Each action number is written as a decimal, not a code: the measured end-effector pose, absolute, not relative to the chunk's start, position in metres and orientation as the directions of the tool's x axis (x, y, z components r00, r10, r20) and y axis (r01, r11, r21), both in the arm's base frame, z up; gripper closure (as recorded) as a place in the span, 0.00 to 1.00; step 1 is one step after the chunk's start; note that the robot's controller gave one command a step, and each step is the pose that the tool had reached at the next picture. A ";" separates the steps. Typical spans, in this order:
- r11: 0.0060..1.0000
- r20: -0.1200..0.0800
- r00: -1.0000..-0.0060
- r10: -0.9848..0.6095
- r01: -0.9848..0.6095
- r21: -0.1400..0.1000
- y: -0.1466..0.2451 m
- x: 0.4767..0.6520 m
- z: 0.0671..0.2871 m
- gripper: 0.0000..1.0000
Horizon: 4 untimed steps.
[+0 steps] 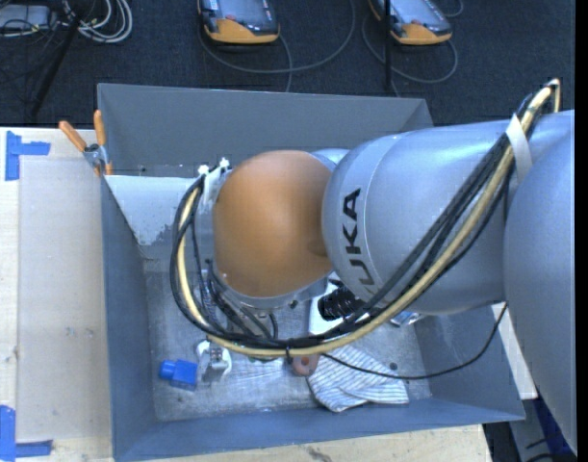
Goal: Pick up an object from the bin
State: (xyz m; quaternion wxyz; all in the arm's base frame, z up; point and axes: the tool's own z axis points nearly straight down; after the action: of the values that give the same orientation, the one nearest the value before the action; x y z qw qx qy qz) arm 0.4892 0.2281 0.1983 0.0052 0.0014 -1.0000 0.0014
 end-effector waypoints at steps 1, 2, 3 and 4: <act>1.000 0.003 -1.000 0.002 0.002 -0.001 0.227 0.491 0.203 0.00; 0.996 -0.001 -0.996 0.090 0.090 0.000 0.230 0.493 0.148 0.00; 0.990 0.006 -0.990 0.140 0.140 -0.003 0.237 0.493 0.116 0.00; 0.989 0.003 -0.989 0.147 0.147 -0.001 0.238 0.487 0.106 0.00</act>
Offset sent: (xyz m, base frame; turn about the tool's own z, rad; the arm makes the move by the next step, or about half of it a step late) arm 0.0043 0.0072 -0.1283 0.2121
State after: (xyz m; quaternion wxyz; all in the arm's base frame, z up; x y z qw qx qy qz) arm 0.4866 0.2376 0.1059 0.0013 -0.0737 -0.9973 0.0005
